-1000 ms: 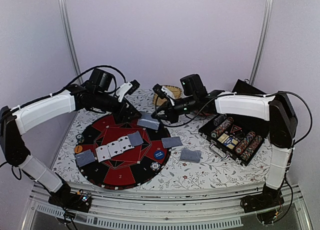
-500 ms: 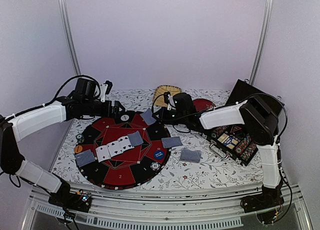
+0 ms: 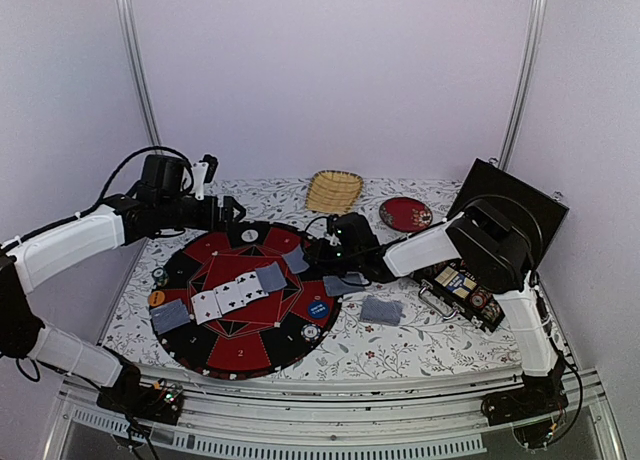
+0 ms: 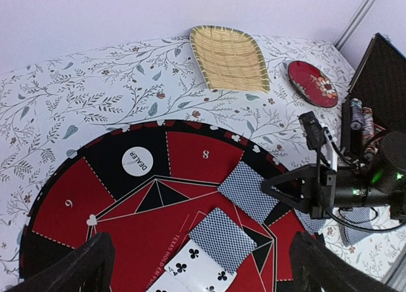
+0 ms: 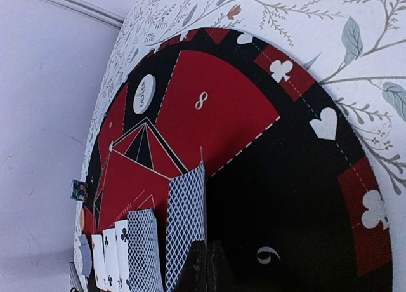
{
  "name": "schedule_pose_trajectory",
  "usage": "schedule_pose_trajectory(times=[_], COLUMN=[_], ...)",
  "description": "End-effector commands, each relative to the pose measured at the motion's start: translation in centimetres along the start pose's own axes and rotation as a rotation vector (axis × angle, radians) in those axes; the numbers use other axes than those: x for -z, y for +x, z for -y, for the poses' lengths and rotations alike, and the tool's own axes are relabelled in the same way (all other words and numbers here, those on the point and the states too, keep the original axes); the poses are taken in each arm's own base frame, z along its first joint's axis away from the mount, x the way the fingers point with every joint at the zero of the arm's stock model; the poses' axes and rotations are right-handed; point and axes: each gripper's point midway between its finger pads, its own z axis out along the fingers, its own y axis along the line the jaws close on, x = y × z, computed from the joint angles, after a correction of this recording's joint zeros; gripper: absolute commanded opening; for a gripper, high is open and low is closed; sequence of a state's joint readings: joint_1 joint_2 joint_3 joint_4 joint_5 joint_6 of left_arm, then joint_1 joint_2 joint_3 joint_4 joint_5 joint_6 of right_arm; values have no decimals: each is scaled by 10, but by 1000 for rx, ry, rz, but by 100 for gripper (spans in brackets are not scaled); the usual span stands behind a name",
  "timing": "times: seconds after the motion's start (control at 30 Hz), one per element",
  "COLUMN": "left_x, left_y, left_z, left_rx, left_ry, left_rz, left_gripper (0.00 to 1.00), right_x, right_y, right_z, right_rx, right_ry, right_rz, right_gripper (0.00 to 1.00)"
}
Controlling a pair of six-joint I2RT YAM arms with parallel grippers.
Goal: Distribute texas hold em gaming equipment
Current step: Place the poker card at the center of the board.
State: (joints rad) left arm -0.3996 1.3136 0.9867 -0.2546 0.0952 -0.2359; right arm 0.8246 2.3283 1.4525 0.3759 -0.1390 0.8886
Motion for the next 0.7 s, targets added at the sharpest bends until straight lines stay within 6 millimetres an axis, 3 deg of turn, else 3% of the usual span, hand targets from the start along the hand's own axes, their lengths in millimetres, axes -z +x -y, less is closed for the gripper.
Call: schedule_pose_trajectory(times=[0.0,0.37,0.4,0.5,0.67], left_x=[1,3,3,1,2], left_y=[-4,-4,-3,-4,-5], left_z=[-6,-9,-9,-8,-10], left_rx=[-2,0,1,3,1], left_ry=[-8,-16,-15,-9,-15], left_rz=[24,25,24,22,24], left_gripper=[98,98,98,98,98], right_x=[1,-3,-8,-9,-7], right_y=[10,18,26,30,31], right_z=[1,-1,11,13,12], right_rx=[-32,-66,-70,-72,-62], right_ry=[10,-3,17,24,27], right_rz=[8,-20,-37,-44,-51], right_gripper=[2,3,3,5,16])
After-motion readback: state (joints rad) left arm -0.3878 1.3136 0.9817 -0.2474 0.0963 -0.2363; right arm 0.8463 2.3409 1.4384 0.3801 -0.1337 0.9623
